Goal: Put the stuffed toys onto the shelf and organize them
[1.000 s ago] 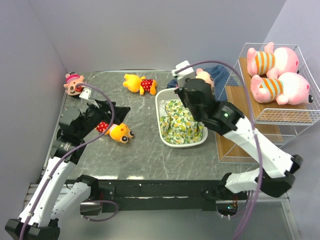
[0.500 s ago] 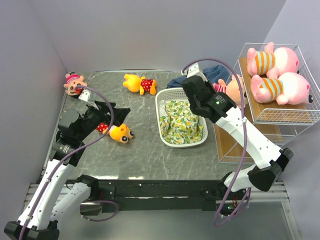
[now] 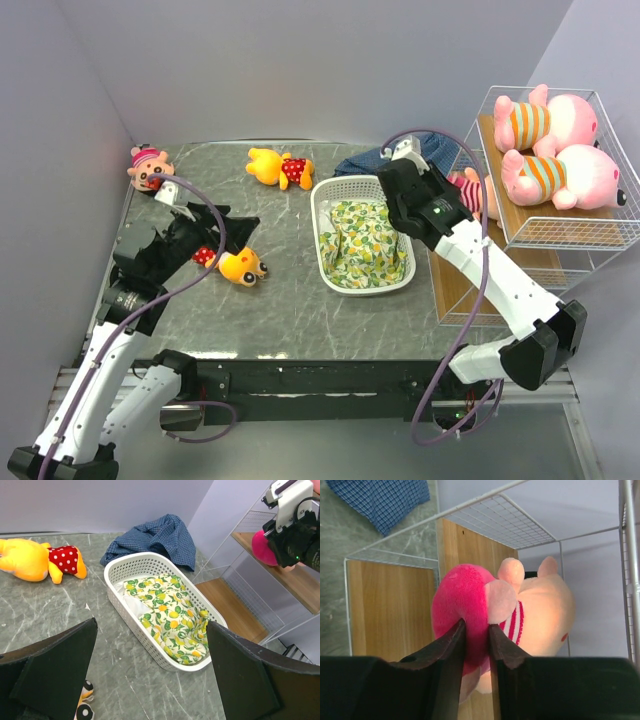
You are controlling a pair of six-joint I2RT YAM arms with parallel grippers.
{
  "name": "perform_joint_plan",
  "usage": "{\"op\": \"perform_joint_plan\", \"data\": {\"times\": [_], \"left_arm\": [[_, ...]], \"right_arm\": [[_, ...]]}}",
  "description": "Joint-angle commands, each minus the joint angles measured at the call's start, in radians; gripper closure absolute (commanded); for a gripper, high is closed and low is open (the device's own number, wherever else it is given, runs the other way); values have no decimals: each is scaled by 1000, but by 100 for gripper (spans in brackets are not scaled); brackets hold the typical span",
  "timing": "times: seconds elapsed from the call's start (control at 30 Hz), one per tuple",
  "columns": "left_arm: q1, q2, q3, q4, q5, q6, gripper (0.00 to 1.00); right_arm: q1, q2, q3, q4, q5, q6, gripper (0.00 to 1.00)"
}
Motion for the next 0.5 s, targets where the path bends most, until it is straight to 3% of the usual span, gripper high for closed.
{"op": "perform_joint_plan", "data": {"times": [0.0, 0.17, 0.47], "left_arm": [[-5, -14, 0, 25, -14, 19, 4], [-8, -26, -3, 27, -23, 19, 4], [-13, -31, -2, 25, -34, 22, 4]], "right_arm": [[-33, -74, -53, 166, 71, -95, 67], [-37, -93, -92, 208, 84, -158, 54], [-50, -149, -156, 281, 68, -232, 52]]}}
